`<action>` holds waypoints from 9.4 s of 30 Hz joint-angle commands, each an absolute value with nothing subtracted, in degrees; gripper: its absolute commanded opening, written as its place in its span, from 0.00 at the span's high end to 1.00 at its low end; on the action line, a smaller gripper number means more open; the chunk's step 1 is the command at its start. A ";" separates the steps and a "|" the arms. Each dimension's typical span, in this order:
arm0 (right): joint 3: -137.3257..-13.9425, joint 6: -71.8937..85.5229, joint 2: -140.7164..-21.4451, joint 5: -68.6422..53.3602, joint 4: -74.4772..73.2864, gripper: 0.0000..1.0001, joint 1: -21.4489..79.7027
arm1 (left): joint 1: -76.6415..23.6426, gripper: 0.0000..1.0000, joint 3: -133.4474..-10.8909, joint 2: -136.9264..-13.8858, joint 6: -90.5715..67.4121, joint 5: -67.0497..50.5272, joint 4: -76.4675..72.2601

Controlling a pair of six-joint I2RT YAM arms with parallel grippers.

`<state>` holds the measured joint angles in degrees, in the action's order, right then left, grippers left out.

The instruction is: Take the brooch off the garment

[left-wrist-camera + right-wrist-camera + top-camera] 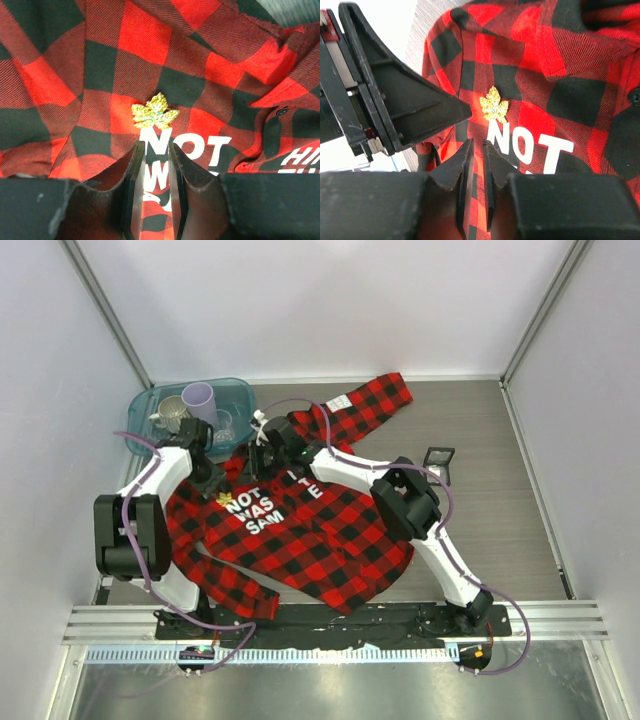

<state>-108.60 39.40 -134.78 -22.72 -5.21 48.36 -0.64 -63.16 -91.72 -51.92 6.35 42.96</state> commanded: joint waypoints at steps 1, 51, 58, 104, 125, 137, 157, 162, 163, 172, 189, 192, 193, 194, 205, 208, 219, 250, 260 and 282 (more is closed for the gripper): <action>-109.60 39.20 -135.17 -25.66 -2.81 0.83 48.43 | -0.26 0.72 -65.92 -93.77 -50.10 4.40 38.85; -124.98 42.18 -150.29 -33.75 -6.60 0.67 50.54 | 7.56 0.83 -61.17 -101.08 -49.22 -2.20 36.12; -125.51 46.84 -151.26 -35.68 -2.64 0.69 50.45 | 7.56 0.77 -63.37 -100.20 -46.67 -2.37 36.82; -120.67 76.98 -150.21 -35.69 3.87 0.89 49.40 | 0.53 0.47 -57.03 -85.69 -36.92 9.23 41.75; -118.12 81.65 -150.03 -36.47 6.68 0.90 49.39 | -5.01 0.57 -64.68 -94.22 -32.18 16.52 43.77; -118.65 80.25 -149.86 -37.62 7.82 0.80 48.52 | -5.01 0.66 -65.57 -95.71 -29.18 17.14 42.45; -107.49 55.12 -138.17 -39.20 4.13 0.50 44.82 | -6.32 0.52 -63.46 -94.14 -26.54 12.04 37.62; -106.70 48.11 -134.57 -36.76 0.55 0.48 44.82 | -8.17 0.46 -62.93 -89.92 -28.03 10.37 38.23; -105.92 46.34 -133.69 -35.43 -1.39 0.48 44.82 | -8.17 0.47 -63.36 -89.65 -28.47 10.20 38.49; -101.08 31.21 -129.11 -25.94 -8.61 0.58 46.14 | -8.09 0.70 -62.93 -92.36 -37.25 3.69 33.75; -108.27 17.84 -133.68 -8.35 -8.70 0.67 53.26 | 3.33 0.68 -50.54 -87.27 -49.92 -4.20 21.63; -110.91 17.84 -135.61 -8.52 -9.23 0.67 53.35 | 5.01 0.72 -49.57 -88.24 -51.23 -7.90 19.17; -111.79 17.93 -136.14 -8.87 -9.84 0.67 53.35 | 5.10 0.71 -48.87 -88.50 -51.41 -8.35 17.51; -112.75 17.84 -137.53 -9.05 -10.45 0.68 53.35 | 5.36 0.71 -48.61 -88.77 -51.76 -9.65 16.71; -118.74 18.46 -140.98 -8.88 -11.95 0.71 53.35 | 6.33 0.69 -47.20 -91.14 -53.26 -10.99 11.95; -119.00 18.37 -141.06 -8.61 -12.04 0.70 53.44 | 6.33 0.65 -46.50 -90.97 -53.26 -10.20 11.34; -119.88 19.42 -142.29 -8.88 -12.48 0.69 53.52 | 6.33 0.58 -45.44 -92.02 -54.14 -11.60 8.10; -107.68 4.49 -136.06 -9.84 0.08 0.43 54.58 | 6.33 1.00 -52.29 -89.47 -50.89 -10.02 20.04; -105.20 1.93 -135.35 -8.00 5.71 0.44 56.69 | 6.24 1.00 -52.21 -89.65 -53.35 -11.16 21.97; -108.28 2.55 -136.23 -4.31 4.67 0.95 56.78 | 6.33 0.73 -54.23 -85.17 -47.82 -8.97 27.51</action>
